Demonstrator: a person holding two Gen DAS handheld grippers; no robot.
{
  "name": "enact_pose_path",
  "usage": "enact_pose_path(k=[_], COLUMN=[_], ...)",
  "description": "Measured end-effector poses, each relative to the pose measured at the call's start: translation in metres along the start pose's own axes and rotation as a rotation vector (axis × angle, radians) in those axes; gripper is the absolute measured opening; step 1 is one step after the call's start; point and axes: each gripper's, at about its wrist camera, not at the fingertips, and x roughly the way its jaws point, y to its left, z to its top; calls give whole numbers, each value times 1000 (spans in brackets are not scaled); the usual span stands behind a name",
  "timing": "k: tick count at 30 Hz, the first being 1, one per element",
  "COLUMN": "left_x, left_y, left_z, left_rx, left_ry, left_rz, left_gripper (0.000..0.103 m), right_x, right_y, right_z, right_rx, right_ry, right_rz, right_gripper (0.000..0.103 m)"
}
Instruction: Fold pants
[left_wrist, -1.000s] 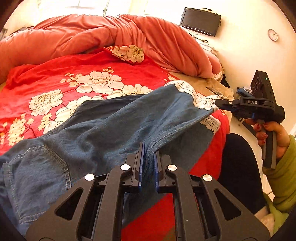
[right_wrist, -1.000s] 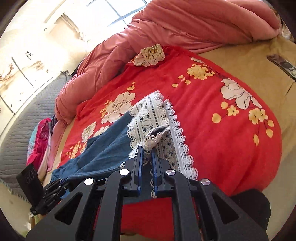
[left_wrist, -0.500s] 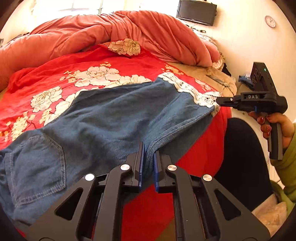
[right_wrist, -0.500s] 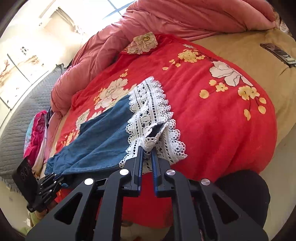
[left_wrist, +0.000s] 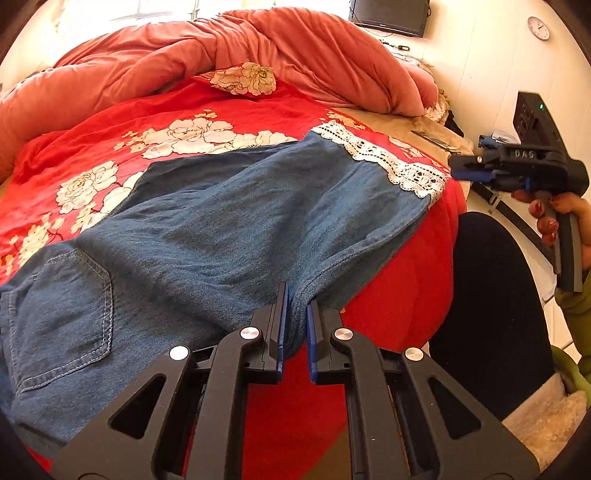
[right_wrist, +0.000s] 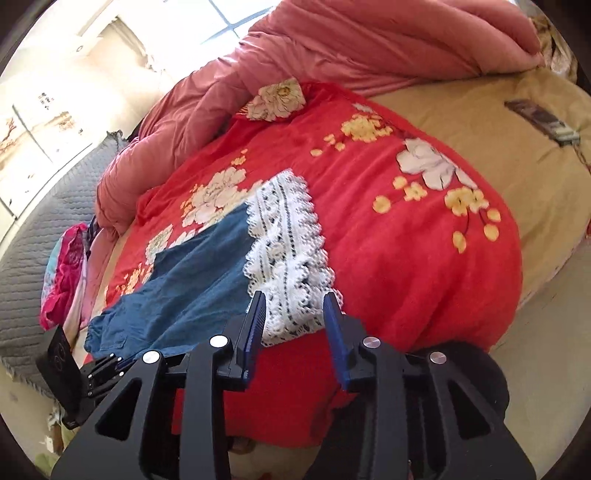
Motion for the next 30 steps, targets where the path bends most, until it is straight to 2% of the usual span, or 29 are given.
enact_pose_path(k=[1, 3, 6, 9, 10, 13, 15, 18, 19, 22, 24, 27, 30], left_x=[1, 2, 5, 10, 10, 10, 7, -13, -22, -42, -45, -27, 4], left_y=[0, 0, -2, -3, -4, -6, -7, -5, -1, 21, 43, 67, 94], left_z=[0, 0, -2, -4, -4, -4, -3, 3, 9, 33, 54, 84, 103], left_rx=[-1, 2, 14, 25, 26, 29, 22, -11, -28, -86, -113, -91, -120], left_ry=[1, 4, 13, 24, 22, 18, 15, -37, -64, -122, -127, -73, 24], left_rz=[2, 6, 9, 12, 12, -7, -54, -128, -130, -98, -34, 72, 95], left_gripper=[3, 3, 4, 4, 4, 12, 28, 30, 30, 31, 38, 38, 40], right_x=[1, 7, 23, 43, 47, 48, 45, 26, 21, 23, 32, 53, 86], right_y=[3, 9, 19, 17, 14, 9, 12, 19, 22, 26, 29, 32, 21], right_z=[1, 2, 0, -7, -10, -14, -12, -1, 6, 31, 48, 76, 104], right_rx=[-13, -38, -121, -198, -220, -220, -242, -258, -270, -296, -305, -327, -296], right_ry=[0, 5, 39, 98, 108, 110, 98, 33, 10, -10, -7, 12, 62], right_rz=[2, -11, -98, -241, -265, -253, -247, -175, -158, -102, -73, -30, -7], right_gripper=[38, 40, 40, 40, 39, 41, 42, 50, 52, 55, 55, 55, 55])
